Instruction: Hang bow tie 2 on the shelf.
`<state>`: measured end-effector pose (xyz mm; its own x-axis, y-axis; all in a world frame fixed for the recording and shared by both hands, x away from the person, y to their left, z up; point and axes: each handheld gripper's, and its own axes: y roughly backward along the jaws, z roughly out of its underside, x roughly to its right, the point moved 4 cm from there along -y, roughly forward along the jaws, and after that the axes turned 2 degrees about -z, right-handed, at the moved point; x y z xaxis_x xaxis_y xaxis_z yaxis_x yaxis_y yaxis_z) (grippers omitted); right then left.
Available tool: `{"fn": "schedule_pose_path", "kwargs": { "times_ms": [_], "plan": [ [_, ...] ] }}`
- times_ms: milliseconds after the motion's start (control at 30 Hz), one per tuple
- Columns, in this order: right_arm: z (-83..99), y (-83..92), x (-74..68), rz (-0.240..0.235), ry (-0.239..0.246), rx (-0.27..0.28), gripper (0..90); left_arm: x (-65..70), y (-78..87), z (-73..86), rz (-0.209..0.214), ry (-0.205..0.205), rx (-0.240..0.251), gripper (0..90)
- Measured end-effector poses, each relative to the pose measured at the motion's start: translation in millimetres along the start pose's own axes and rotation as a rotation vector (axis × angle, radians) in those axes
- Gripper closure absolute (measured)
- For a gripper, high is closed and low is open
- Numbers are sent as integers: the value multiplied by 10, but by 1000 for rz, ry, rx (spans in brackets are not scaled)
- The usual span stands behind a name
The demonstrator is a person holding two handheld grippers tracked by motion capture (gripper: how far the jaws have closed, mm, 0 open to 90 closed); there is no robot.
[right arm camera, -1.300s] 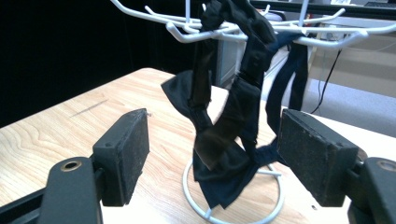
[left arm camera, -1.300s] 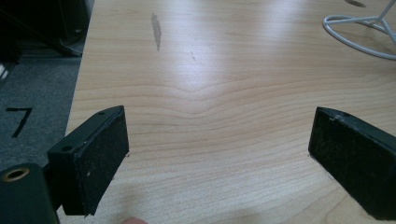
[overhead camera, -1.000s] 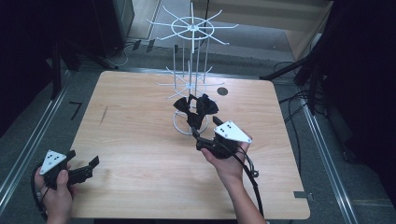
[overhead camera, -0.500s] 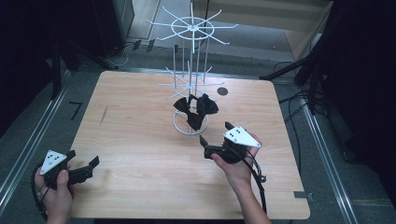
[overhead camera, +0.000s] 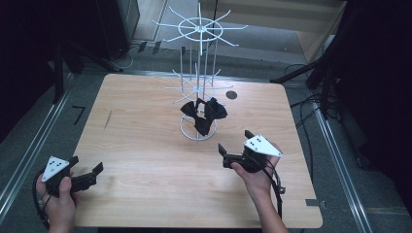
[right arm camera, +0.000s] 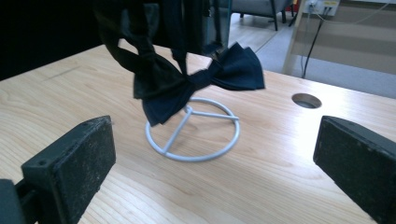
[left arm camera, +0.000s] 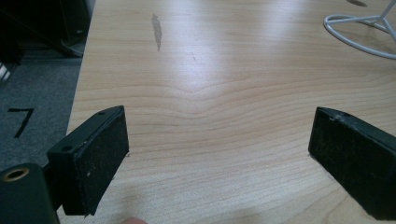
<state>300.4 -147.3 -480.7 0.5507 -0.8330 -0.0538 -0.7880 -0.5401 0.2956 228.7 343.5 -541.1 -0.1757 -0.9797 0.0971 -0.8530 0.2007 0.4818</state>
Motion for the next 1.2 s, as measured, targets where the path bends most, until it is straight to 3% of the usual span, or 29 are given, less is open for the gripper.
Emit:
{"fn": "schedule_pose_path", "kwargs": {
  "times_ms": [1200],
  "plan": [
    [454, 364, 479, 86, -41, -60, 0, 8, -5, 0, -6, -5, -2, 58]
  ]
}}
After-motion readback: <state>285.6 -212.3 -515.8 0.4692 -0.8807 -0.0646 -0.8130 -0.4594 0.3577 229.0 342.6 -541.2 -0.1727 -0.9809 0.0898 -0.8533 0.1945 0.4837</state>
